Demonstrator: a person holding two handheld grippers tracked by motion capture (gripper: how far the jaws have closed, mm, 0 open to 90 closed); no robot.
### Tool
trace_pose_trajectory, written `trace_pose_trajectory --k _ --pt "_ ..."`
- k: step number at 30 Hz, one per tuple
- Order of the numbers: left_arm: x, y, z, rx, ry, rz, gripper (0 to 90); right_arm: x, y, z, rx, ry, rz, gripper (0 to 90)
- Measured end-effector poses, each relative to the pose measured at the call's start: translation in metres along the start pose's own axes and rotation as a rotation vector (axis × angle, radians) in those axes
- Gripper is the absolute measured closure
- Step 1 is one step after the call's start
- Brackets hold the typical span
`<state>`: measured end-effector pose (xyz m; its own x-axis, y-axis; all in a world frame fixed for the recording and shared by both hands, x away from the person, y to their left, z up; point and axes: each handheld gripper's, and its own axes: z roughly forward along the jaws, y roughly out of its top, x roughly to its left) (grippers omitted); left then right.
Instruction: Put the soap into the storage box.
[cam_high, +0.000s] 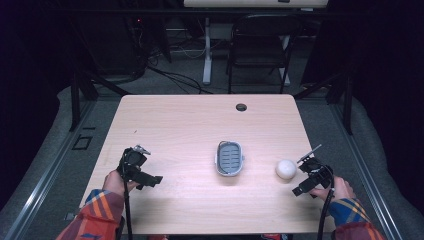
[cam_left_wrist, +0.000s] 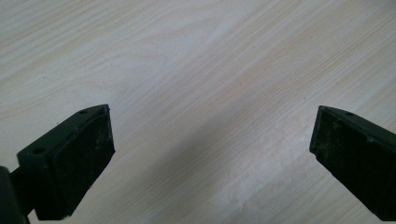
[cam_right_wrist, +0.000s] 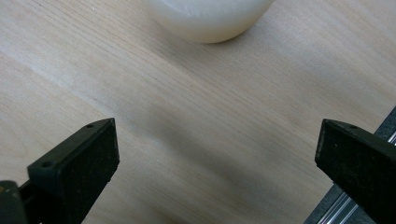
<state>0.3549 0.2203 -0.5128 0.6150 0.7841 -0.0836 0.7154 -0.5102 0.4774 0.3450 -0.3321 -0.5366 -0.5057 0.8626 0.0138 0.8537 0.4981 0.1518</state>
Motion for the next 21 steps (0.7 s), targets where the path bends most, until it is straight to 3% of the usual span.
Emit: trace_pose_trajectory --k 2,3,5,6,10,12,14,18,19,20,21 --pt "0.000 0.000 0.000 0.005 0.000 0.009 0.0 0.000 0.000 0.000 0.008 0.007 -0.002 0.0" --pt "0.000 0.000 0.000 0.006 -0.002 0.011 0.0 0.002 -0.001 0.003 -0.025 0.016 0.025 0.0" --pt "-0.001 0.000 0.000 0.004 -0.003 0.016 0.0 0.001 0.001 0.000 0.019 0.007 -0.011 0.0" --pt "-0.001 0.000 0.000 0.005 -0.004 0.018 0.0 0.003 -0.001 0.003 -0.015 0.015 0.017 0.0" --pt "0.000 0.000 0.000 0.004 -0.006 0.020 0.0 0.002 0.002 0.000 0.026 0.008 -0.019 0.0" --pt "0.000 0.000 0.000 0.002 -0.009 0.022 0.0 0.005 0.001 0.002 -0.013 0.010 0.006 0.0" --pt "0.000 0.000 0.000 0.004 -0.013 0.026 0.0 0.005 0.003 -0.001 0.028 -0.002 -0.028 0.0" --pt "-0.001 0.000 0.001 0.010 -0.021 0.031 0.0 0.011 0.003 0.001 0.005 -0.003 -0.029 0.0" --pt "-0.001 -0.001 0.001 0.009 -0.021 0.031 0.0 0.012 0.005 -0.001 0.039 -0.011 -0.060 0.0" --pt "-0.001 -0.001 0.001 0.009 -0.021 0.031 0.0 0.012 0.005 -0.001 0.039 -0.011 -0.060 0.0" --pt "-0.001 -0.001 0.000 0.008 -0.022 0.032 0.0 0.016 0.002 0.004 -0.025 0.002 -0.018 0.0"
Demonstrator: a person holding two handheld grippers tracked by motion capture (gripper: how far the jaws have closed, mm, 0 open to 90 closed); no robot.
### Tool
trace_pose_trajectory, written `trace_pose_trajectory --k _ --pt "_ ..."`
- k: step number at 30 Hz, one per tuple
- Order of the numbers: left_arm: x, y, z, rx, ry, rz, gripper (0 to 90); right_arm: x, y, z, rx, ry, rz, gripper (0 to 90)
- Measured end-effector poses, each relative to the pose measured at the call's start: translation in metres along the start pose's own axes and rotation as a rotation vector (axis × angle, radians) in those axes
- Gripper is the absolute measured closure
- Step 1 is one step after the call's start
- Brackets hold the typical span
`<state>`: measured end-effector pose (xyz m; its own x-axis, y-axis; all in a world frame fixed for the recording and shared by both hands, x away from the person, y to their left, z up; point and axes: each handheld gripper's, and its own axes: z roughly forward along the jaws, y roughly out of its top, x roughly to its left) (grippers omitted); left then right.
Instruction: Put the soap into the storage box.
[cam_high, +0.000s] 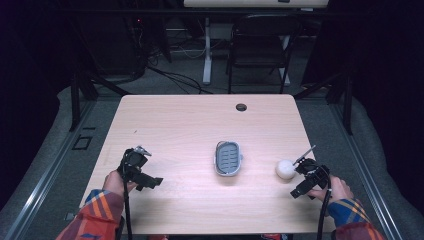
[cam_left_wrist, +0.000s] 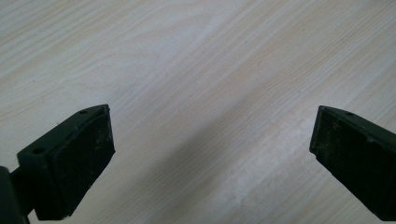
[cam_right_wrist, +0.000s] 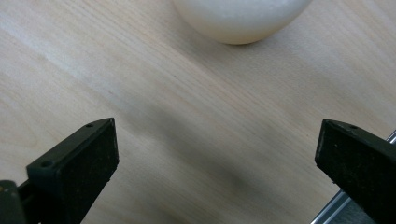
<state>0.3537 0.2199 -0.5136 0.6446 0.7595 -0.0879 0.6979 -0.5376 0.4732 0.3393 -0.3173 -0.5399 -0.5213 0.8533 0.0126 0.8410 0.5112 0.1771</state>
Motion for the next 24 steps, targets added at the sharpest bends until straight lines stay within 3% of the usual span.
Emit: trace_pose_trajectory --k 1,2,5,10,12,13,14,16,17,19,20,21,22,24 --pt "0.000 0.000 0.000 0.004 -0.002 0.007 0.0 -0.001 0.004 -0.006 0.084 -0.019 -0.071 0.0" --pt "0.000 0.000 0.000 0.004 -0.002 0.007 0.0 -0.001 0.005 -0.007 0.098 -0.026 -0.085 0.0" --pt "-0.001 0.000 0.000 0.005 -0.001 0.012 0.0 0.002 0.004 -0.003 0.069 -0.008 -0.059 0.0" --pt "-0.001 0.000 0.000 0.004 -0.006 0.015 0.0 0.002 0.009 -0.007 0.106 -0.016 -0.097 0.0" --pt "-0.001 0.000 0.000 0.004 -0.007 0.015 0.0 0.002 0.009 -0.007 0.098 -0.017 -0.092 0.0" --pt "-0.002 0.000 0.000 0.002 -0.006 0.015 0.0 0.003 0.009 -0.006 0.053 -0.006 -0.059 0.0" --pt "-0.002 0.000 0.000 0.002 -0.006 0.015 0.0 0.003 0.009 -0.006 0.053 -0.006 -0.059 0.0" --pt "-0.002 0.000 -0.001 0.003 -0.007 0.017 0.0 0.000 0.014 -0.012 0.112 -0.020 -0.110 0.0" --pt "-0.002 0.000 -0.001 0.002 -0.007 0.016 0.0 0.002 0.014 -0.012 0.084 -0.022 -0.092 0.0" --pt "-0.002 0.000 0.000 0.002 -0.007 0.015 0.0 0.001 0.016 -0.013 0.108 -0.024 -0.118 0.0" --pt "-0.002 0.000 0.000 0.003 -0.007 0.016 0.0 0.003 0.014 -0.009 0.050 -0.017 -0.077 0.0" --pt "-0.002 0.001 0.000 0.005 -0.007 0.018 0.0 0.003 0.016 -0.010 0.059 -0.024 -0.087 0.0" --pt "-0.002 0.001 0.000 0.005 -0.008 0.018 0.0 0.002 0.020 -0.014 0.103 -0.030 -0.119 0.0" --pt "-0.002 0.000 0.000 0.002 -0.006 0.016 0.0 0.002 0.022 -0.013 0.091 -0.029 -0.111 0.0"
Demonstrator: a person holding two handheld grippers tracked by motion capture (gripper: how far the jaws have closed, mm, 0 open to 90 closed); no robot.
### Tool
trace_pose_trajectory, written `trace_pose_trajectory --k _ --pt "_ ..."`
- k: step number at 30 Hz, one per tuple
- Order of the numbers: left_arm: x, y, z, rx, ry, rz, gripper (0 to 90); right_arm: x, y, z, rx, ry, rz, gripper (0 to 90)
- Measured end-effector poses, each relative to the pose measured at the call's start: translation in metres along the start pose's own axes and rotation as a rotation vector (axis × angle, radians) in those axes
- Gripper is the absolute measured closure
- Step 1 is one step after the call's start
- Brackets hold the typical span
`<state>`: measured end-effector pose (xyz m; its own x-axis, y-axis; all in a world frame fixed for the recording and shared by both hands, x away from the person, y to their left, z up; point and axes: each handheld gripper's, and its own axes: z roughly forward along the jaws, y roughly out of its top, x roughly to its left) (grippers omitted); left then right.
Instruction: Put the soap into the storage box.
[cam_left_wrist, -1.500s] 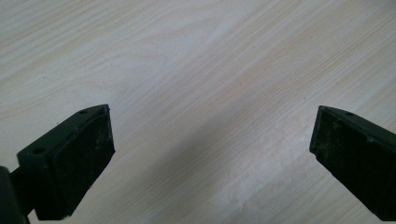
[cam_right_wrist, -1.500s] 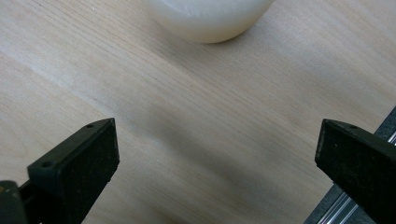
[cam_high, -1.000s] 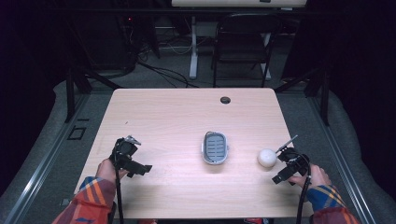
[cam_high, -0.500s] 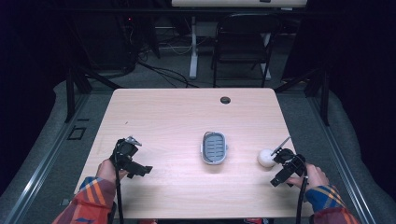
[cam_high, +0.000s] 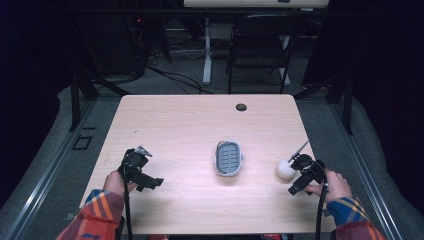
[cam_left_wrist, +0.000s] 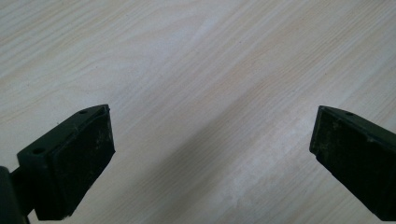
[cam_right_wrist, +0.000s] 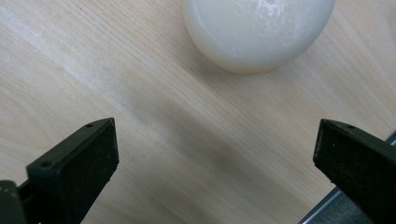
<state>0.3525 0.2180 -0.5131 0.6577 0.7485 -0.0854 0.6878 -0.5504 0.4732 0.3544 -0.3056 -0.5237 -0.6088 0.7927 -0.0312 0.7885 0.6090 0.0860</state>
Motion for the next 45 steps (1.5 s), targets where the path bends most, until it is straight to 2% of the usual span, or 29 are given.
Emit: trace_pose_trajectory --k 1,3,5,6,7,9,10,11,12,15,16,17,20,21,23,24,25,26,27,29,32,33,34,35,36,38,42,43,45 --pt "0.000 0.000 0.000 0.000 -0.001 0.000 0.0 0.001 0.000 0.001 -0.022 0.004 0.016 0.0" --pt "0.000 0.000 0.000 -0.001 0.000 0.000 0.0 -0.001 0.004 -0.002 0.019 -0.006 -0.019 0.0" --pt "0.000 0.000 0.000 -0.001 0.000 0.000 0.0 -0.001 0.005 -0.003 0.024 -0.003 -0.020 0.0" --pt "0.000 0.000 0.000 0.002 0.000 0.001 0.0 -0.002 0.006 -0.002 0.010 0.001 -0.015 0.0" --pt "0.000 0.000 0.000 0.002 0.000 0.001 0.0 0.000 0.005 0.001 -0.029 0.006 0.013 0.0" --pt "0.000 0.000 0.000 0.002 0.000 0.001 0.0 -0.002 0.008 0.001 -0.015 0.004 -0.001 0.0" --pt "0.000 0.000 0.000 0.002 0.000 0.001 0.0 -0.003 0.010 -0.001 0.012 -0.006 -0.017 0.0" --pt "0.000 0.000 0.000 0.002 0.000 0.001 0.0 -0.003 0.011 -0.001 0.012 -0.002 -0.019 0.0" --pt "0.000 0.000 0.000 0.002 0.000 0.001 0.0 -0.002 0.011 0.002 -0.022 0.001 0.005 0.0" --pt "0.000 0.000 0.001 0.002 -0.002 0.001 0.0 -0.005 0.016 -0.001 0.026 0.003 -0.024 0.0" --pt "0.000 0.000 0.001 0.002 -0.002 0.001 0.0 -0.005 0.016 -0.001 0.026 0.003 -0.024 0.0" --pt "0.000 0.000 0.001 0.002 -0.001 0.001 0.0 -0.004 0.017 0.003 -0.018 0.018 0.006 0.0" --pt "0.000 0.000 0.001 0.002 -0.001 0.001 0.0 -0.006 0.024 -0.001 0.036 0.006 -0.035 0.0" --pt "0.000 0.000 0.000 0.002 -0.001 0.001 0.0 -0.005 0.024 0.003 -0.012 0.012 -0.005 0.0" --pt "0.000 0.000 0.000 0.002 -0.001 0.001 0.0 -0.004 0.025 0.004 -0.020 0.021 0.008 0.0" --pt "0.000 0.000 0.000 0.002 -0.001 0.001 0.0 -0.006 0.029 0.001 0.036 0.009 -0.031 0.0" --pt "0.000 0.000 0.001 0.002 -0.001 0.001 0.0 -0.008 0.031 -0.001 0.068 0.006 -0.059 0.0" --pt "0.000 0.000 0.001 0.003 -0.002 0.002 0.0 -0.006 0.032 0.001 0.033 0.018 -0.022 0.0" --pt "0.000 0.000 0.001 0.003 -0.002 0.001 0.0 -0.008 0.035 -0.001 0.056 0.011 -0.050 0.0" --pt "0.000 0.000 0.001 0.002 -0.002 0.001 0.0 -0.008 0.036 -0.001 0.061 0.006 -0.056 0.0" --pt "0.000 0.000 0.001 0.002 -0.001 0.001 0.0 -0.008 0.040 0.002 0.043 0.006 -0.041 0.0" --pt "0.000 0.000 0.000 0.002 -0.001 0.001 0.0 -0.008 0.041 0.003 0.036 0.020 -0.033 0.0" --pt "0.000 0.000 0.001 0.001 -0.003 0.001 0.0 -0.008 0.043 0.002 0.047 0.004 -0.040 0.0" --pt "0.000 0.000 0.000 0.002 -0.002 0.001 0.0 -0.009 0.045 0.002 0.062 0.009 -0.052 0.0" --pt "0.000 0.000 0.001 0.002 -0.002 0.001 0.0 -0.007 0.044 0.006 0.012 0.020 -0.012 0.0" --pt "0.000 0.000 0.001 0.002 -0.002 0.001 0.0 -0.010 0.048 0.004 0.049 0.012 -0.038 0.0" --pt "0.000 0.000 0.000 0.002 -0.003 0.002 0.0 -0.011 0.051 0.005 0.045 0.013 -0.034 0.0" --pt "0.000 0.000 0.000 0.001 -0.003 0.001 0.0 -0.011 0.051 0.007 0.016 0.015 -0.018 0.0" --pt "0.000 0.000 0.000 0.002 -0.003 0.002 0.0 -0.012 0.055 0.006 0.029 0.014 -0.014 0.0"
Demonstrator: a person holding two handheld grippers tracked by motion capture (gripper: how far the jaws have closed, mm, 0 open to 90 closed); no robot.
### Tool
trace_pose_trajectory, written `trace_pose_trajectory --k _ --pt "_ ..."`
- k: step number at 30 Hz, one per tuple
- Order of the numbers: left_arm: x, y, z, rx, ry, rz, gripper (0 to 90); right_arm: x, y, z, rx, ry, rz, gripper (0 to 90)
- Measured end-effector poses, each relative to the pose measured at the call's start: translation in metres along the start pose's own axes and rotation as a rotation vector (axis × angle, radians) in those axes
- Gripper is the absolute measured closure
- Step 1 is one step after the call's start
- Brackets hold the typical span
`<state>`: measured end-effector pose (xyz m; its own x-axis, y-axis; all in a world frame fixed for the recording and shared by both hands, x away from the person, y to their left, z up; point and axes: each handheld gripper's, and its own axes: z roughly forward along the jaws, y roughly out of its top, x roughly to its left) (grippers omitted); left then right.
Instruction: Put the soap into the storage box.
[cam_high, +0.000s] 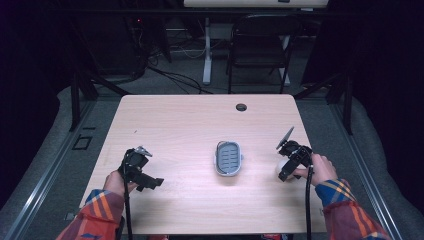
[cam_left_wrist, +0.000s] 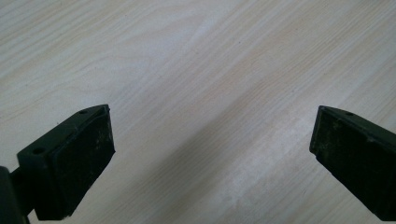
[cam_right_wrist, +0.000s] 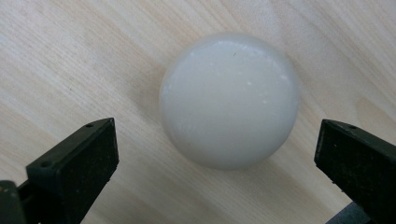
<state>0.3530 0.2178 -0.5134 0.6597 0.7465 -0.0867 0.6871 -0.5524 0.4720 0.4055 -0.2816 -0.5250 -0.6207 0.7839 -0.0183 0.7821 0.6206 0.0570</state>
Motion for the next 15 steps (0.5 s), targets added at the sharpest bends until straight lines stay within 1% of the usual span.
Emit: trace_pose_trajectory --k 1,2,3,4,5,6,7,8,10,11,12,13,14,15 --pt "0.000 0.000 0.000 0.000 -0.001 0.000 0.0 -0.001 0.002 -0.001 0.017 -0.004 -0.015 0.0" --pt "0.000 0.000 0.000 0.001 0.000 0.001 0.0 0.001 0.001 0.004 -0.034 0.008 0.029 0.0" --pt "0.000 0.000 0.000 0.001 0.000 0.001 0.0 -0.001 0.002 0.003 -0.023 -0.011 0.008 0.0" --pt "0.000 0.000 0.000 0.001 0.000 0.001 0.0 -0.001 0.002 0.003 -0.023 -0.011 0.008 0.0" --pt "0.000 0.000 0.000 0.001 0.001 0.001 0.0 -0.002 0.005 0.000 0.017 -0.020 -0.011 0.0" --pt "0.000 0.000 0.000 0.000 -0.001 0.001 0.0 -0.001 0.004 0.002 -0.018 -0.008 0.014 0.0" --pt "0.000 0.000 0.000 0.001 0.000 0.000 0.0 -0.001 0.006 0.002 -0.015 -0.019 0.016 0.0" --pt "0.000 0.000 0.000 0.000 0.000 0.000 0.0 -0.001 0.006 0.002 -0.015 -0.019 0.016 0.0" --pt "0.000 0.000 0.000 0.000 0.000 0.000 0.0 -0.004 0.010 0.002 0.031 -0.022 -0.017 0.0" --pt "0.000 0.000 0.000 0.000 0.000 0.000 0.0 -0.002 0.009 0.005 0.000 -0.014 0.012 0.0" --pt "0.000 0.000 0.000 0.000 0.000 0.000 0.0 -0.002 0.009 0.006 0.001 -0.016 0.014 0.0" --pt "0.000 0.000 0.000 0.000 -0.001 0.000 0.0 -0.003 0.010 0.005 0.018 -0.020 0.001 0.3" --pt "0.000 0.000 0.000 0.001 0.000 0.001 0.0 -0.004 0.011 0.006 0.019 -0.015 0.002 1.9" --pt "0.000 0.000 0.000 0.001 -0.001 0.002 0.0 -0.003 0.010 0.008 -0.001 -0.012 0.011 3.4"
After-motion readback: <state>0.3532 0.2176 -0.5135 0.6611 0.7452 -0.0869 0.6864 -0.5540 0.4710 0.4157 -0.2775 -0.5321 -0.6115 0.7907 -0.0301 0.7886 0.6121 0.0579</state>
